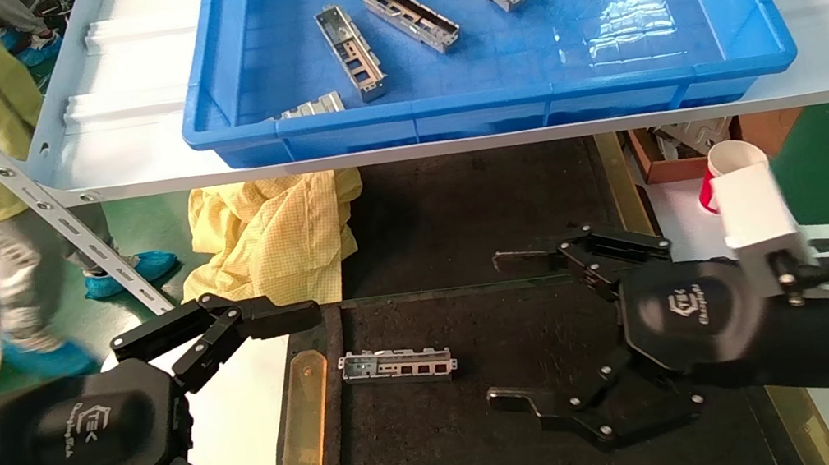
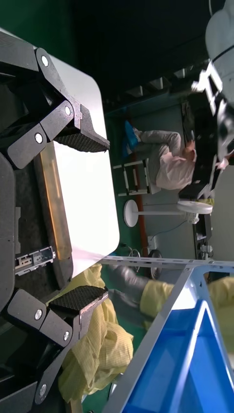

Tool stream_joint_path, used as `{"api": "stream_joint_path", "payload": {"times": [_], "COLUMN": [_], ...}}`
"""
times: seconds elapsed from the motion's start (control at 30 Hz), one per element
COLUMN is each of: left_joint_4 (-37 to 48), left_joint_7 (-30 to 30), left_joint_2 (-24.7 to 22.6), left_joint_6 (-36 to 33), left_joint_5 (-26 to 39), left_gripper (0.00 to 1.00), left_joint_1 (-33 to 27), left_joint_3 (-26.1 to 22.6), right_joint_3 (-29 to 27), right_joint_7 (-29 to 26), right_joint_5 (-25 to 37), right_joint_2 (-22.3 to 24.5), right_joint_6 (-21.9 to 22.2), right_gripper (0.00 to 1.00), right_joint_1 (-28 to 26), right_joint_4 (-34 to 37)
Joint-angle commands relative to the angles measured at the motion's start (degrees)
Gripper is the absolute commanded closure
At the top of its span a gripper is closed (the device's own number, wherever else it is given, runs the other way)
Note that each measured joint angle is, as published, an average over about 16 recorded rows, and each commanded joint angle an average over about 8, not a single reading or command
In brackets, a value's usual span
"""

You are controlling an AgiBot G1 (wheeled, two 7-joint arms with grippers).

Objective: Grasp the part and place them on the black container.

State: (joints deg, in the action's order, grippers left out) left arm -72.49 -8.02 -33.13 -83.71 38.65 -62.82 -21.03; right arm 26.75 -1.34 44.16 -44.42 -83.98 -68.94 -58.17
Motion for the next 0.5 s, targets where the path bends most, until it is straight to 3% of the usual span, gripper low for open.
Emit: {"api": "stream_joint_path", "payload": {"times": [0.03, 0.5], "left_joint_4": [0.0, 0.0], "left_joint_7": [0.0, 0.0], "left_joint_2": [0.0, 0.0], "left_joint_6": [0.0, 0.0], "left_joint_5": [0.0, 0.0], "left_gripper": [0.0, 0.0], "left_joint_1": [0.0, 0.0], "left_joint_3": [0.0, 0.0], "right_joint_3": [-1.5, -11.2], "right_joint_7": [-1.3, -9.6], "right_joint_5": [-0.3, -2.4], "right_joint_2": [1.3, 9.8], "right_joint_6": [-0.2, -1.8], "right_gripper": [0.0, 0.0], "right_joint_1": [1.0, 7.7], "right_joint_4": [-2.2, -16.2]}}
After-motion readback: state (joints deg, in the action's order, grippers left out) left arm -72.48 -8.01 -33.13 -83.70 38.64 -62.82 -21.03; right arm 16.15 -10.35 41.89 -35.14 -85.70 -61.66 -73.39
